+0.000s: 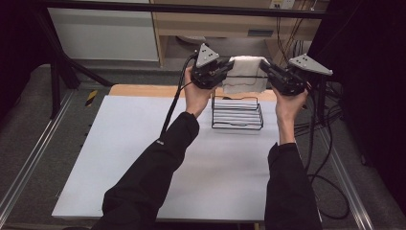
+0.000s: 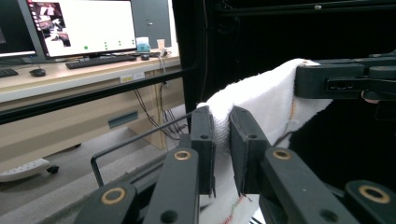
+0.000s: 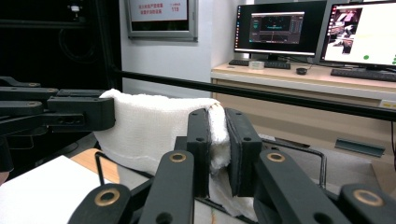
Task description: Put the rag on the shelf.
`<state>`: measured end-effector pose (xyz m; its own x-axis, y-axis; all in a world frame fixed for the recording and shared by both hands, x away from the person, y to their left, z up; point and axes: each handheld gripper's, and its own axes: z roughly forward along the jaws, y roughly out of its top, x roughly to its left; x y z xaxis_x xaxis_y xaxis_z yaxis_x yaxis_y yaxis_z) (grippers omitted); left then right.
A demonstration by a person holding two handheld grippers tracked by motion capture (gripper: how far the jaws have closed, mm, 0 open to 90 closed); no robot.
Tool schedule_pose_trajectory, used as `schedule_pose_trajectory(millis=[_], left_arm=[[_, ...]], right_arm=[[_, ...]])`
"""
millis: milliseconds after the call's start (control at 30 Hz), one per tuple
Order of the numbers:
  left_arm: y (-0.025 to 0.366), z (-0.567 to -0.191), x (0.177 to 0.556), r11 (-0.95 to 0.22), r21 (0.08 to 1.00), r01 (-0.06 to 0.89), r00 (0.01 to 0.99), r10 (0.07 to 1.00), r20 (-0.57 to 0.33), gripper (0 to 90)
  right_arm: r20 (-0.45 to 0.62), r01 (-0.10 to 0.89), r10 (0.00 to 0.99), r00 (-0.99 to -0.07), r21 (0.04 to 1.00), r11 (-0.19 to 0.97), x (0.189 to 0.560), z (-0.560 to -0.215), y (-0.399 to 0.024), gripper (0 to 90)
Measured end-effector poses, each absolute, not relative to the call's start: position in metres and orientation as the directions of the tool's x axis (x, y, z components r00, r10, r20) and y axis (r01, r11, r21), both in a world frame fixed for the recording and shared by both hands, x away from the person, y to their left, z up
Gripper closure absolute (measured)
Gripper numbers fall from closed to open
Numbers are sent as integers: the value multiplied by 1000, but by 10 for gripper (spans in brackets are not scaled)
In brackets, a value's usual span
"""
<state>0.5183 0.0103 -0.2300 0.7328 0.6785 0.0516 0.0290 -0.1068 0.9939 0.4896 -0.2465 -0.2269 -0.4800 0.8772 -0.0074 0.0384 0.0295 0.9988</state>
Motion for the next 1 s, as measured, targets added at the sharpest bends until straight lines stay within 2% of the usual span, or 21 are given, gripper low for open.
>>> schedule_pose_trajectory(millis=[500,1000], left_arm=[[13,-234,504,-135,988,74,751,659,34,797],[14,-243,498,-176,977,120,766,642,22,776]], right_arm=[[-10,65,866,-499,997,49,471,-233,-247,773],[-24,100,856,-516,991,88,460,-245,-248,793]])
